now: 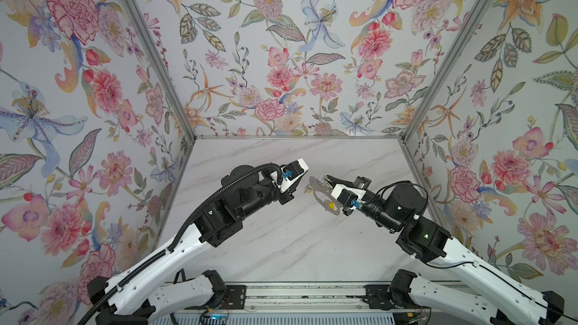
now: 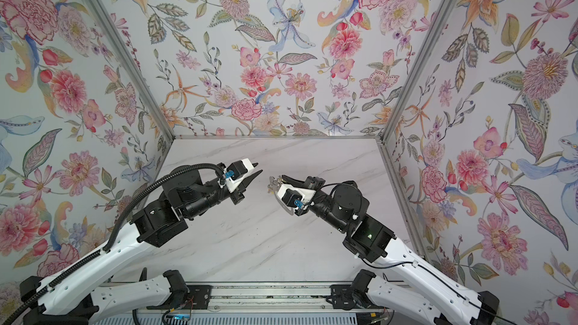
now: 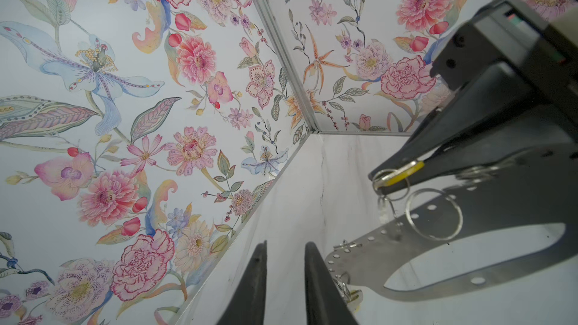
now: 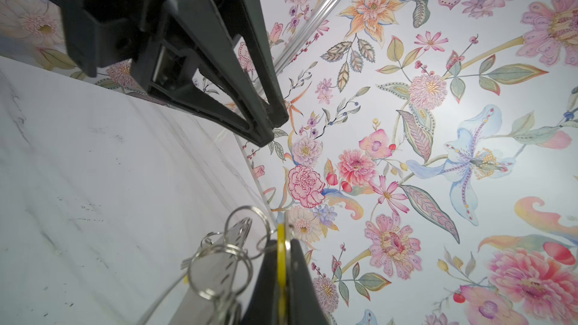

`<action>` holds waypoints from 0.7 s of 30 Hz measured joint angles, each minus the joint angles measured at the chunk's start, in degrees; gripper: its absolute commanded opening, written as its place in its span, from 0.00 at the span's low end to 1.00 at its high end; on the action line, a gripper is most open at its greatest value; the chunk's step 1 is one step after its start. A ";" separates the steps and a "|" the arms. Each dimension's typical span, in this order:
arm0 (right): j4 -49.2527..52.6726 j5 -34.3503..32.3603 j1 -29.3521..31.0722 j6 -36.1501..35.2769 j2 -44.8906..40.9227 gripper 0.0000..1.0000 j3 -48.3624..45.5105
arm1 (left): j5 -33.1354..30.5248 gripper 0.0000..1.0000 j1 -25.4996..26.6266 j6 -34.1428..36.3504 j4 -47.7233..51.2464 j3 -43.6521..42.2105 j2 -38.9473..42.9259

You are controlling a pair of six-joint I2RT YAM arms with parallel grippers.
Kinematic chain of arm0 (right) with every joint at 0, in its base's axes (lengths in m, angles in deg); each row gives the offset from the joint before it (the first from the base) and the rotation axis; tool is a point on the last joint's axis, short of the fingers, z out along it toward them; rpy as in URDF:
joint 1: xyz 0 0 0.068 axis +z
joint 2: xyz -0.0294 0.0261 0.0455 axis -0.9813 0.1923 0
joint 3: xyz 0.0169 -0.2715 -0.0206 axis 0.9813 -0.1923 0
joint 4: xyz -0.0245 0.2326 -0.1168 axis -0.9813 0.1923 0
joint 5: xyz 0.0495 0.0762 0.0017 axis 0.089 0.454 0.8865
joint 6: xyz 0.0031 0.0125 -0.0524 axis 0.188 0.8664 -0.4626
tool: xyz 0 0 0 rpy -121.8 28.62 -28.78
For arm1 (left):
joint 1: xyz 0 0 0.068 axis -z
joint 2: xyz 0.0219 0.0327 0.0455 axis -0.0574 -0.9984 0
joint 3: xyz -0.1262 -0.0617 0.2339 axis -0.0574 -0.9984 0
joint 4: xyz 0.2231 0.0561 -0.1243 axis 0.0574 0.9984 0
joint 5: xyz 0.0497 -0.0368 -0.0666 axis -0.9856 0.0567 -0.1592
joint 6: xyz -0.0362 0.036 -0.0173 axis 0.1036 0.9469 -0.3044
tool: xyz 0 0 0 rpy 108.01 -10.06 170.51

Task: Remove the keys from the keyring

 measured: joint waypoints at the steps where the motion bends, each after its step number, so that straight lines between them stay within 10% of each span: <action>1: 0.35 0.48 -0.20 0.39 0.00 0.00 0.04 | 1.88 0.32 -1.09 -0.59 0.00 0.07 -0.20; 21: 1.79 5.35 -2.36 2.32 0.33 0.00 0.50 | 24.79 0.40 -2.03 -11.72 -5.29 -7.41 -0.42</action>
